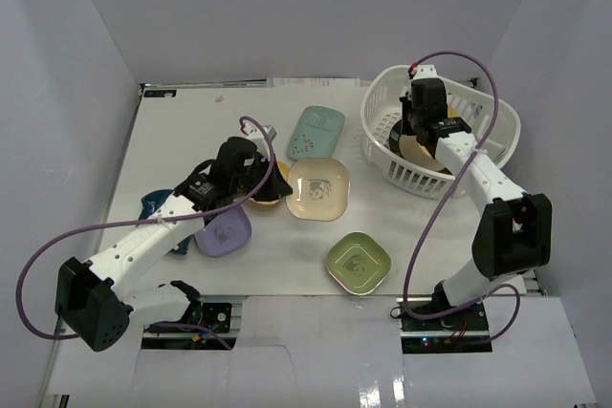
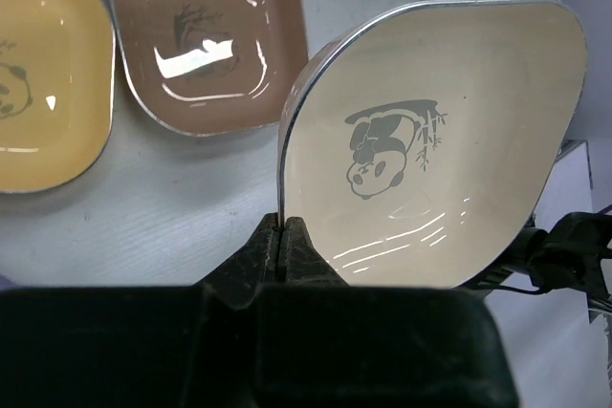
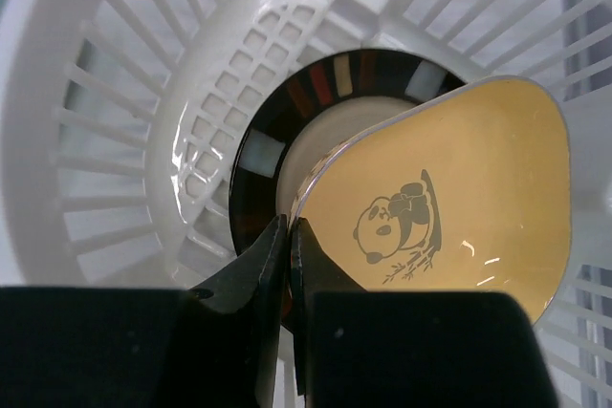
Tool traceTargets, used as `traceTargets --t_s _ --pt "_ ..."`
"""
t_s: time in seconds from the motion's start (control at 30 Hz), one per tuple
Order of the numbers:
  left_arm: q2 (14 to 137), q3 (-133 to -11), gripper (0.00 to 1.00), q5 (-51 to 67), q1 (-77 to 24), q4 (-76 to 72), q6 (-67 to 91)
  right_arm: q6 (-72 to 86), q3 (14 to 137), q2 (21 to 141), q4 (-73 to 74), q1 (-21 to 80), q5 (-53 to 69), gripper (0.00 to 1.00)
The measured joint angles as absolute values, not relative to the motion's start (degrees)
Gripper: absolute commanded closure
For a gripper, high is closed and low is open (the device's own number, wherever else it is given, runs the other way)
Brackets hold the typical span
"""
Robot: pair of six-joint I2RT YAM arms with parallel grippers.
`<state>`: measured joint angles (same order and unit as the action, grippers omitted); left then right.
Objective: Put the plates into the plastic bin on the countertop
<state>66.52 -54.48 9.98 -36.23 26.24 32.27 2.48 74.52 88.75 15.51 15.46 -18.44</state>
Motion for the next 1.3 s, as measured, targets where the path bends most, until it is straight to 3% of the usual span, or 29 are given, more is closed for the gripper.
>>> traceTargets --t_s 0.1,0.17,0.2,0.3,0.37,0.57,0.63,0.67,0.77,0.9,1.07,1.2,1.23,1.3 --pt "69.7 -58.2 1.00 10.1 -36.4 25.2 31.9 2.9 73.9 92.5 15.7 13.5 -15.0 0.85" --pt "72.1 -60.8 1.00 10.2 -36.5 25.2 31.5 3.5 73.9 94.1 15.6 12.4 -13.1 0.75" --pt "73.3 -62.1 1.00 10.1 -36.6 25.3 31.4 4.1 73.9 94.5 15.5 12.1 -12.2 0.62" --pt "77.2 -66.5 1.00 10.0 -36.9 25.3 31.0 5.9 73.6 94.5 15.1 10.9 -9.1 0.47" --pt "79.9 -69.5 1.00 9.8 -37.3 25.2 30.9 7.2 73.6 94.0 14.9 10.2 -7.3 0.44" --pt "88.6 -80.5 1.00 8.2 -38.9 26.6 30.6 11.5 74.5 86.9 16.4 7.7 -2.8 0.46" --pt "92.6 -85.5 1.00 7.2 -39.8 27.5 30.4 13.1 75.4 82.3 16.6 7.1 -2.2 0.55" --pt "95.1 -88.9 1.00 6.7 -40.4 28.1 30.4 13.9 75.9 79.7 16.6 6.8 -1.6 0.70" --pt "103.0 -99.2 1.00 5.2 -42.3 30.5 30.4 17.0 77.3 71.5 16.1 6.5 1.0 0.86" --pt "116.0 -116.6 1.00 3.7 -45.0 33.8 30.6 20.4 78.1 61.5 14.7 6.6 4.8 0.89" --pt "129.4 -134.5 1.00 2.8 -47.2 36.3 32.3 23.6 76.0 52.9 13.0 6.6 8.2 0.89" --pt "132.9 -136.6 1.00 2.2 -48.5 34.2 34.4 25.4 72.1 49.3 11.8 6.6 10.8 0.83" --pt "133.6 -136.6 1.00 2.1 -48.8 33.3 34.9 25.4 71.2 49.1 11.9 6.6 10.9 0.78" --pt "134.8 -137.3 1.00 1.9 -49.4 32.0 35.6 25.0 70.1 49.3 12.8 6.6 10.3 0.51"
